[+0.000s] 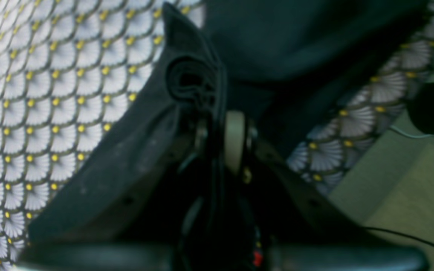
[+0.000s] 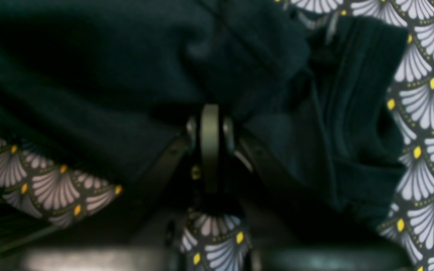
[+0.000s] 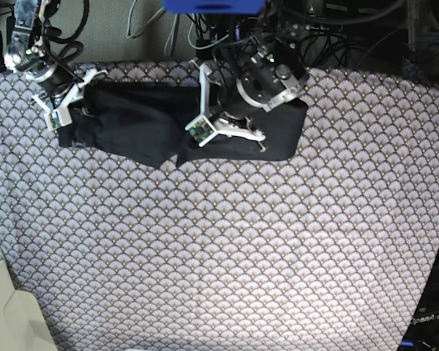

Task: Fold the T-shirt properly
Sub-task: 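Lower the folded end onto the strip middle and open the left gripper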

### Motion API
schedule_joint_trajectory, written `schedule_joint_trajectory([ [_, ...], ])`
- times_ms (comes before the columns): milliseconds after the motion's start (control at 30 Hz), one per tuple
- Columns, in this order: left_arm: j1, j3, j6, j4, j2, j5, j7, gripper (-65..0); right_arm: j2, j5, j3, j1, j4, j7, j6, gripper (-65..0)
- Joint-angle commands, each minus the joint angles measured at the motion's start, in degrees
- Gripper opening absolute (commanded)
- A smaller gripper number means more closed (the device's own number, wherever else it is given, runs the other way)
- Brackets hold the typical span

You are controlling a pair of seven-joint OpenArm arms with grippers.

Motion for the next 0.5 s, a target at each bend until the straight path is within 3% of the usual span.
schedule_joint_trajectory([
  [0, -0.6, 0.7, 0.1, 1.1, 0.6, -0.7, -1.1, -65.0, 0.6, 0.0, 0.3, -0.2, 0.5, -0.1, 0.0, -64.6],
  [133, -0.6, 1.7, 0.1, 1.1, 0.6, -0.6, -1.1, -63.1, 0.6, 0.0, 0.3, -0.3, 0.5, -0.1, 0.0, -64.6],
  [333, -0.2, 1.5, 0.1, 1.2, 0.6, -0.7, -1.3, -40.9, 0.6, 0.0, 0.3, -0.3, 0.5, -0.1, 0.0, -64.6],
  [467, 0.0, 1.5, 0.1, 1.8, 0.6, -0.9, -1.7, -36.7, 0.6, 0.0, 0.3, -0.3, 0.5, -0.1, 0.0, -64.6],
])
